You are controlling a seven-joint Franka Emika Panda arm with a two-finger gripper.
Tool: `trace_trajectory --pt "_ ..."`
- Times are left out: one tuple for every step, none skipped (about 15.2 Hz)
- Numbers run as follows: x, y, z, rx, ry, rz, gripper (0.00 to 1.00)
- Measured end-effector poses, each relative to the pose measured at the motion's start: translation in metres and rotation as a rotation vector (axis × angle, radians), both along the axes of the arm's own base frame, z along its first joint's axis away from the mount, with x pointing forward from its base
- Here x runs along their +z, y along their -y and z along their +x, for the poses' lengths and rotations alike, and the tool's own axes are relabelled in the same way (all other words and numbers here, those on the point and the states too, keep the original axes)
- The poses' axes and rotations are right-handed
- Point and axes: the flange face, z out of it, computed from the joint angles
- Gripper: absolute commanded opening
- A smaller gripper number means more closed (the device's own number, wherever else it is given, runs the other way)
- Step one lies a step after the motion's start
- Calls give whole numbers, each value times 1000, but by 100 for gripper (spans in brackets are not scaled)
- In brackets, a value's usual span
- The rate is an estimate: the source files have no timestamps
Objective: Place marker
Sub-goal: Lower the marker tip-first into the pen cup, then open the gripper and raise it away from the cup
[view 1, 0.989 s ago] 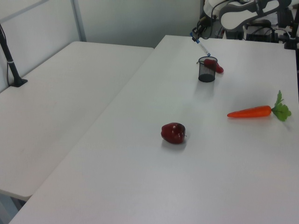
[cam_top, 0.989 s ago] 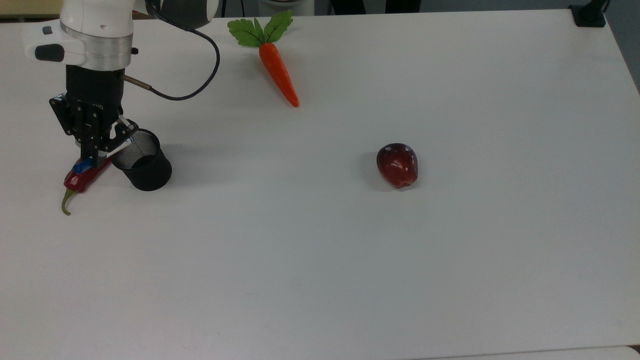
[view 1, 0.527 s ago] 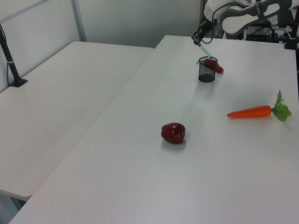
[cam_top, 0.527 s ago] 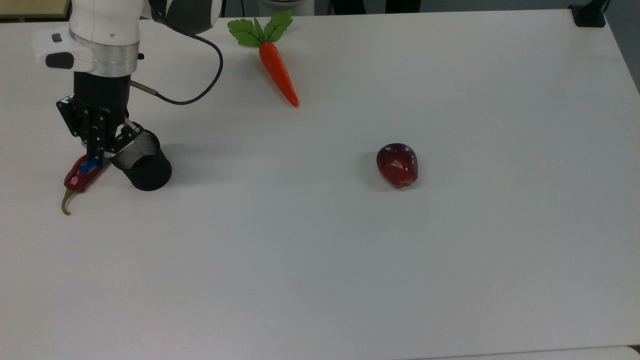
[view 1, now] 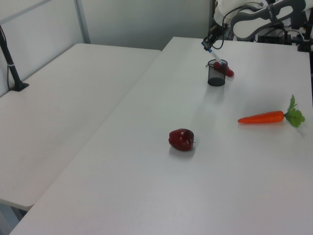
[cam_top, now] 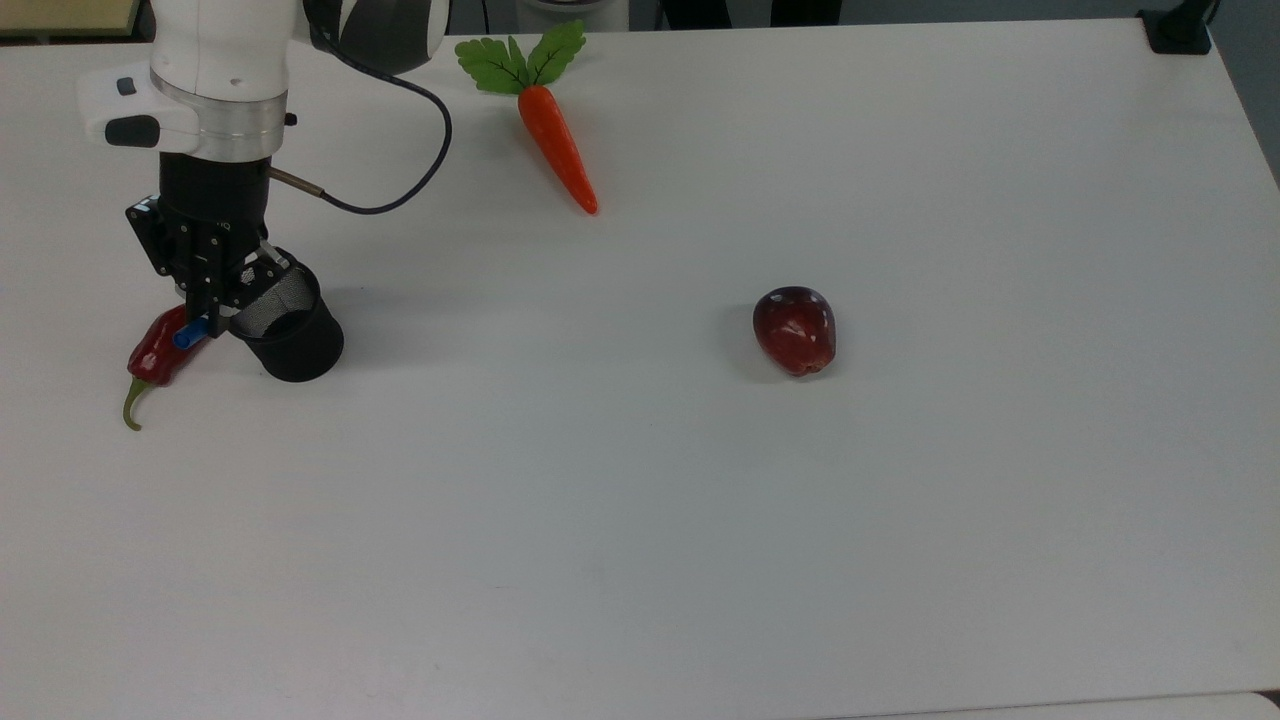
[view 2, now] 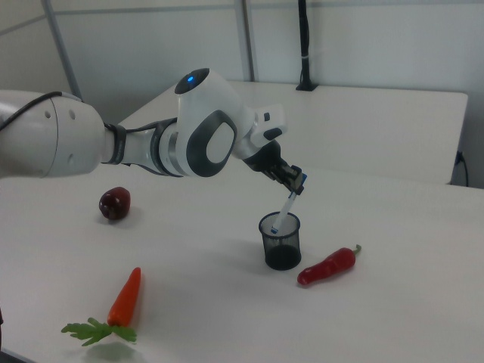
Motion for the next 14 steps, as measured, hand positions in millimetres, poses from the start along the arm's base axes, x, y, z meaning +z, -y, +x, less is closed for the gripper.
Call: trace_trajectory --pt "0 0 0 0 0 0 38" --pt "0 0 0 0 -1 0 42" --pt "-1 0 0 -1 -1 1 51" --pt "-1 0 0 -1 -1 1 61" --pt "-1 0 0 -1 -2 1 69" --pt "-1 0 0 -1 -2 1 72" --pt "-1 0 0 -1 -2 1 75" --pt "-1 0 0 -1 -2 1 75" --pt "-1 0 0 -1 -2 1 75" --pt "-1 0 0 -1 -2 1 75" --pt "-1 0 0 -1 -2 1 77" --pt "-1 0 0 -1 -2 1 82" --pt "-1 0 0 -1 -1 1 89" --pt "-1 -1 0 0 -1 1 93"
